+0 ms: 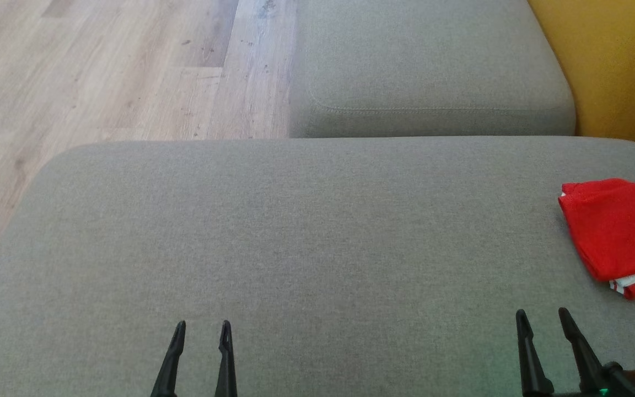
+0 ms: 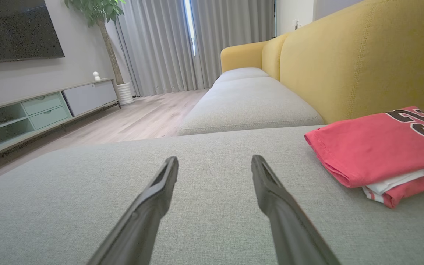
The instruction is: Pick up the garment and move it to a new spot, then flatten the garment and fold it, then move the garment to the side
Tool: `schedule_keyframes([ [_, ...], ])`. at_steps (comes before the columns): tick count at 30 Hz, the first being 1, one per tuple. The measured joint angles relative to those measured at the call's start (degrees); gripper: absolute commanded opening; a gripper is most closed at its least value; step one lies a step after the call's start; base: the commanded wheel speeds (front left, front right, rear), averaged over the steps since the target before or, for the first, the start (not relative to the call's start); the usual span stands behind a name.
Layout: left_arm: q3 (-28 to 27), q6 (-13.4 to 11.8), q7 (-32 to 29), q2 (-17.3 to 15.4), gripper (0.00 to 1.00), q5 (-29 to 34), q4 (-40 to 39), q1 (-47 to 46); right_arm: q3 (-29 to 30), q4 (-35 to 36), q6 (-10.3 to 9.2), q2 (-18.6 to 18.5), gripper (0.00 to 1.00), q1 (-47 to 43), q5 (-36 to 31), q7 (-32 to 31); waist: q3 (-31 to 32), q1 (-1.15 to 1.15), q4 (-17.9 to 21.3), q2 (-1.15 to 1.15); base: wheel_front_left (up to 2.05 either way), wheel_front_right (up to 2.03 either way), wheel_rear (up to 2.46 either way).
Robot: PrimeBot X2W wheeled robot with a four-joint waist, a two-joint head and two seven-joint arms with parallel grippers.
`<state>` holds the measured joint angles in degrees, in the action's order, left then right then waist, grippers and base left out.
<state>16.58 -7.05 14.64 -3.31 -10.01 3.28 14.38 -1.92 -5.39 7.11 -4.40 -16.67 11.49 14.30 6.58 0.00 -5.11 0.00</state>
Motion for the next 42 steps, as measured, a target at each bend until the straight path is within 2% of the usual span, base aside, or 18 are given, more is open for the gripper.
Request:
schedule_keyframes([
  [18, -1.44, -0.01, 0.0, 0.0, 1.0, 0.76, -0.03, 1.17, -0.86, -0.05, 0.0, 0.43, 1.0, -0.04, -1.07, 0.0, 1.47, 0.0, 0.03, 0.0, 0.0, 0.0, 0.0],
  [19, -1.46, 0.0, 0.0, 0.01, 0.0, 0.93, 0.15, 1.35, -0.96, -0.24, 0.0, 0.44, 0.0, -0.04, -1.05, -0.01, 1.46, 0.0, 0.09, 0.0, 0.0, 0.0, 0.0],
  [24, -1.48, 0.0, -0.22, -0.03, 0.0, 0.77, 4.3, 2.1, -1.47, -4.93, -0.01, 0.44, 0.0, -1.15, -0.85, -0.2, 1.42, 0.0, 0.13, 0.0, 0.0, 0.0, 0.0],
  [42, -2.57, 1.72, -2.33, -0.36, 0.0, -11.78, 6.01, 1.22, -1.02, -5.72, -0.01, 0.43, 0.0, 0.29, 11.12, -2.66, 0.22, 0.01, 0.85, 0.0, 0.0, 0.0, 0.0],
])
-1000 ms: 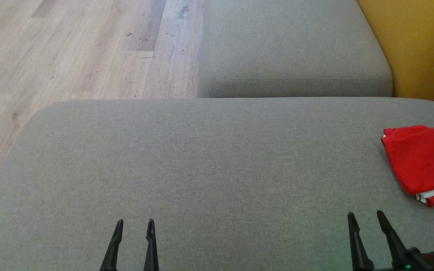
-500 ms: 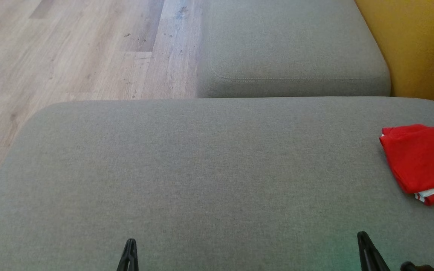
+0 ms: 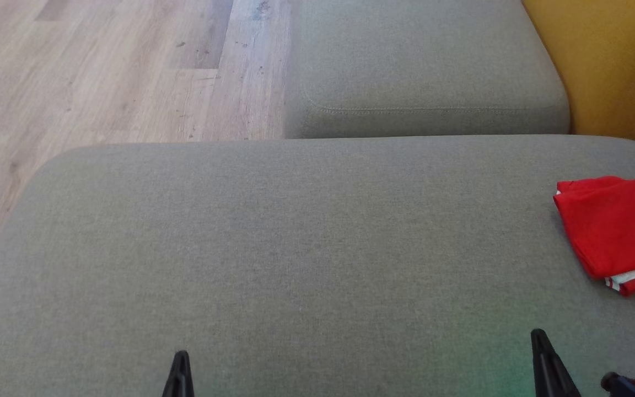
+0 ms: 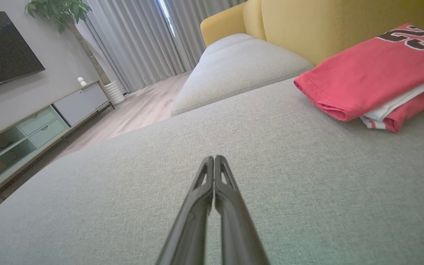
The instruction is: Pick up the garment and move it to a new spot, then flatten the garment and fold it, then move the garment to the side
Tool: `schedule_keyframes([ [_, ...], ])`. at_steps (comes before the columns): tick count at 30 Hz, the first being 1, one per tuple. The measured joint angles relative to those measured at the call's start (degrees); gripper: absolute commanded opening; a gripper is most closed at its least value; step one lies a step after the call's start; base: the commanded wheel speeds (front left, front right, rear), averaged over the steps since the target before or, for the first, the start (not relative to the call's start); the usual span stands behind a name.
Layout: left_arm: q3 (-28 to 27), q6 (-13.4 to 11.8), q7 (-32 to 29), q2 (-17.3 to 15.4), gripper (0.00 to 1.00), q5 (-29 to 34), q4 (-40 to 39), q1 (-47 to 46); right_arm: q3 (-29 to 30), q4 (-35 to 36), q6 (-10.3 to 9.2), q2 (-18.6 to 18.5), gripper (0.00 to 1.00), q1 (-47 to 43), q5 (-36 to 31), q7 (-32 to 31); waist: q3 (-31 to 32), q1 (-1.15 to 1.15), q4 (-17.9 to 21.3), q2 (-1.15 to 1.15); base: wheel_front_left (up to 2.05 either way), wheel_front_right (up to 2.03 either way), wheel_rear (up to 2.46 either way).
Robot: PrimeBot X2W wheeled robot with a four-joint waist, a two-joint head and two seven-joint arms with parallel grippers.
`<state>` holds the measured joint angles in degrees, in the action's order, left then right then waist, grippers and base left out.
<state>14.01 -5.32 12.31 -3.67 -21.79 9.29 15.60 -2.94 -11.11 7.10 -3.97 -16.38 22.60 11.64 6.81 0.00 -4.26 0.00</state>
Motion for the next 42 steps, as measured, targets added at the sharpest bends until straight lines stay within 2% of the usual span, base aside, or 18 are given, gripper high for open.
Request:
schedule_keyframes([
  [42, -5.2, 4.83, -5.78, -0.47, 0.0, -27.99, 2.32, -6.47, 3.08, -1.68, 0.0, 0.0, 0.0, 7.1, 27.11, -5.8, -2.67, 0.0, 1.63, 0.0, 0.0, 0.0, 0.0],
])
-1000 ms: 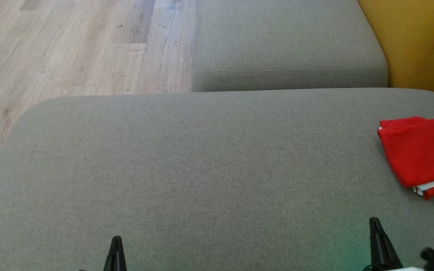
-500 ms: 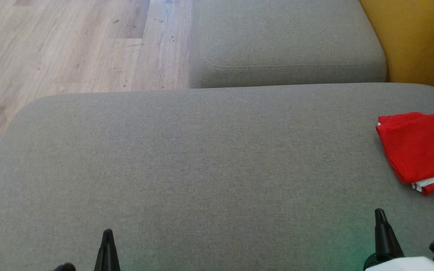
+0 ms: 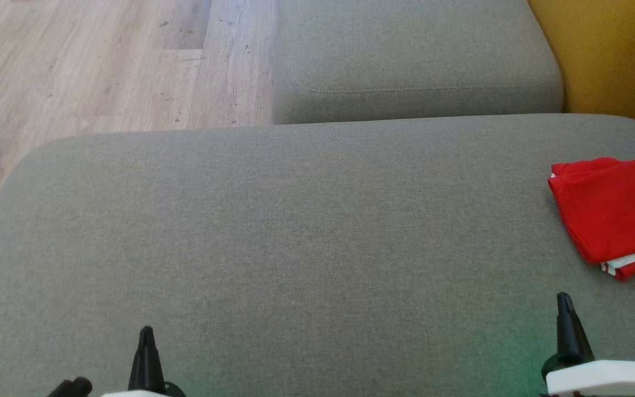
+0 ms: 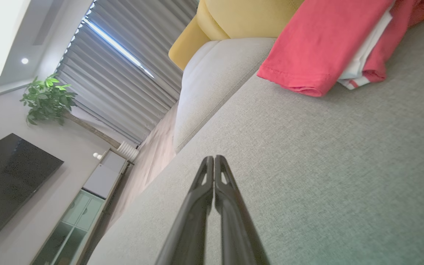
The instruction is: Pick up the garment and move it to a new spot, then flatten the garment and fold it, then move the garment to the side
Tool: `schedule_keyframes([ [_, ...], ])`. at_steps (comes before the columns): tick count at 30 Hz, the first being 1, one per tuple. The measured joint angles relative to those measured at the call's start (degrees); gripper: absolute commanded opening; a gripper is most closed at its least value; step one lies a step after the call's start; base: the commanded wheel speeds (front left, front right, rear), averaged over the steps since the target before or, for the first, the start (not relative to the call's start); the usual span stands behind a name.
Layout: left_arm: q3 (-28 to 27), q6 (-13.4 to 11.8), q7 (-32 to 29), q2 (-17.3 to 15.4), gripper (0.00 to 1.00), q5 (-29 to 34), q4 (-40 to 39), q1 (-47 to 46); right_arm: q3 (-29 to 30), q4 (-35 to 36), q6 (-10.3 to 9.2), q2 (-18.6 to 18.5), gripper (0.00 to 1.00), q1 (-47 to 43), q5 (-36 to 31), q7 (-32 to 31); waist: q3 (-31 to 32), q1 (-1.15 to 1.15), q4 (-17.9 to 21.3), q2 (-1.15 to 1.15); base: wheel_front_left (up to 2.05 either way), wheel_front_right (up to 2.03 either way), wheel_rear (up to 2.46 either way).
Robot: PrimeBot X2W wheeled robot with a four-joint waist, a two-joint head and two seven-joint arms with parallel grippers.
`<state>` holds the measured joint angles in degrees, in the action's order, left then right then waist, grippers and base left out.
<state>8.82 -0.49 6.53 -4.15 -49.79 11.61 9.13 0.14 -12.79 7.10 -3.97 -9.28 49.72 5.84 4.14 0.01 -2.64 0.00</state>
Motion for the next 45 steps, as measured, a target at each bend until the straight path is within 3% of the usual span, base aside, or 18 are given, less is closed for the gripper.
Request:
schedule_keyframes([
  [45, -7.24, 5.19, -7.53, 0.0, 0.0, -30.4, 2.76, -8.21, 3.99, -2.07, 0.0, 0.01, 0.0, 8.05, 29.7, -7.45, -2.99, -0.01, 1.82, 0.0, 0.0, 0.0, 0.0],
])
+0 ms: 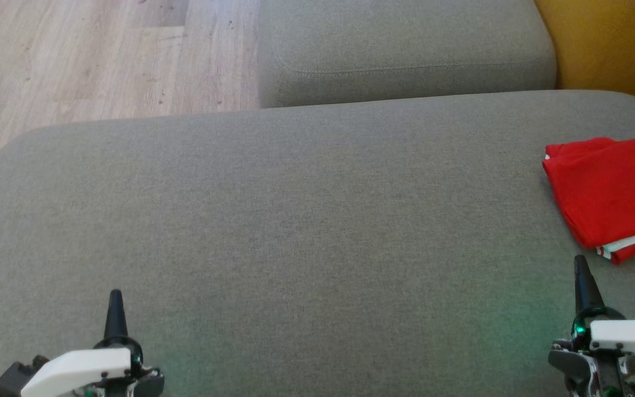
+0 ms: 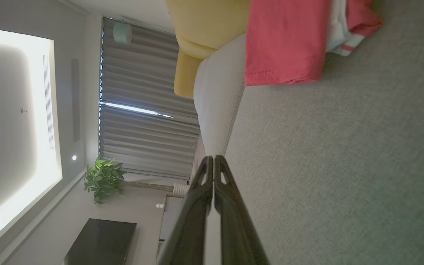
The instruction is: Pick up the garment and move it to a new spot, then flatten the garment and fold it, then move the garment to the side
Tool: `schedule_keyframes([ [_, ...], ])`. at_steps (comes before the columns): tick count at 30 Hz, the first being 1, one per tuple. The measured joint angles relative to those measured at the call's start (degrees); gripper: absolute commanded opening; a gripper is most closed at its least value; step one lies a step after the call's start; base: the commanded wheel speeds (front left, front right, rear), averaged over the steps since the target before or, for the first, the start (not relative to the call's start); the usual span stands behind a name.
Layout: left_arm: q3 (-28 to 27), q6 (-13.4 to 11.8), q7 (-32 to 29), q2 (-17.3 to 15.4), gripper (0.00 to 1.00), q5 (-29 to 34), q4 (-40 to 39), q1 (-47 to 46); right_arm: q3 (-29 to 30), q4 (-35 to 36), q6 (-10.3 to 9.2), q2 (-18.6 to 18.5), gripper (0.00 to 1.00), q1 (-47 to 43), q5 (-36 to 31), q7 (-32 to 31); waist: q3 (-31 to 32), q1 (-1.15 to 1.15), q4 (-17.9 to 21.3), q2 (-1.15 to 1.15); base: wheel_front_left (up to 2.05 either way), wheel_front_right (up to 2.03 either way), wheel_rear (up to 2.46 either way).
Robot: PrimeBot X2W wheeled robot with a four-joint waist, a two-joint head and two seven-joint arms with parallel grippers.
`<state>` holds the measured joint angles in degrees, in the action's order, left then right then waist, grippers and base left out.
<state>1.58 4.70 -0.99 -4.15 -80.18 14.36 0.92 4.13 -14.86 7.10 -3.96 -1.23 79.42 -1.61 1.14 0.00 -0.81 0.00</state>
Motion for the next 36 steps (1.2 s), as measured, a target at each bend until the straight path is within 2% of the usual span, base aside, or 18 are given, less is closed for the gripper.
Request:
schedule_keyframes([
  [22, -3.56, 2.4, -3.21, 0.11, 0.0, -13.55, 1.13, -3.6, 1.96, -0.76, 0.0, 0.03, 0.0, 4.42, 13.25, -3.41, -1.33, 0.0, 0.82, 0.0, 0.0, 0.0, 0.0],
  [36, -3.8, 2.41, -3.54, 0.3, 0.0, -13.69, 1.2, -4.11, 2.15, -0.9, 0.0, 0.3, 0.0, 4.44, 13.46, -3.48, -1.33, 0.0, 0.81, 0.0, 0.0, 0.0, 0.0],
])
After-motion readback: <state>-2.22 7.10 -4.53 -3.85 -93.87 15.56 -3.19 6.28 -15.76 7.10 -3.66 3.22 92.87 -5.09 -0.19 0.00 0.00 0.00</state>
